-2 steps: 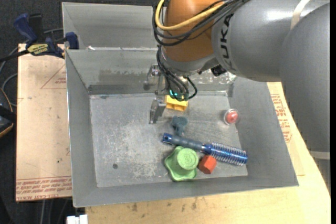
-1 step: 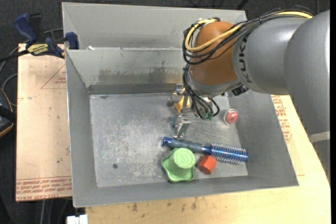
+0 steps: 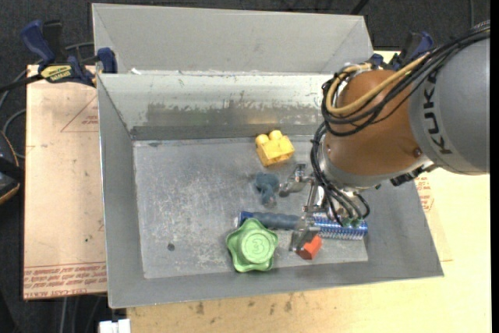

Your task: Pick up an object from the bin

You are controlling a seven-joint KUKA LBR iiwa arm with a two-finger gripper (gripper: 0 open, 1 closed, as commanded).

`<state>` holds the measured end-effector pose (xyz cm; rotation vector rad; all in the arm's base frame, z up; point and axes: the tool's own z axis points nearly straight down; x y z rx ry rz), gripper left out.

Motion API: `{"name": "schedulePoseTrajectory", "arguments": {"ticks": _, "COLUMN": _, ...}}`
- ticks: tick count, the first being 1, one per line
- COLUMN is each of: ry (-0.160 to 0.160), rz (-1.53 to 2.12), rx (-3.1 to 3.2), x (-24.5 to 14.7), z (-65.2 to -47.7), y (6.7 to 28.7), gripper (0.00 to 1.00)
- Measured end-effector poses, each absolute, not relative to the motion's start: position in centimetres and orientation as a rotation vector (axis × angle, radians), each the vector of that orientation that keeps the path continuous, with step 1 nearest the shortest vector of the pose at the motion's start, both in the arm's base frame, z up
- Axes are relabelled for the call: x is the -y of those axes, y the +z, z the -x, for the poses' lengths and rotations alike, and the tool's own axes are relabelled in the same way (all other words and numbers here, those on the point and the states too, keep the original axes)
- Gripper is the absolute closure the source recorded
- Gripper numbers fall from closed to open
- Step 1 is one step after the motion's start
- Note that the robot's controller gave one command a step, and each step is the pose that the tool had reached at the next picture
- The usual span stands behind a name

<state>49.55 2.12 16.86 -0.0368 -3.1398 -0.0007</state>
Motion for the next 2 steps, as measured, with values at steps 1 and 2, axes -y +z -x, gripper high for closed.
{"name": "schedulePoseTrajectory", "arguments": {"ticks": 1, "ry": 0.001, "rz": 0.133, "rx": 3.132, "x": 2.42, "z": -50.38, "y": 9.36, "gripper": 0.00}}
{"name": "schedulePoseTrajectory", "arguments": {"ticks": 2, "ry": -0.002, "rz": 0.127, "rx": 3.139, "x": 2.16, "z": -50.58, "y": 9.73, "gripper": 1.00}}
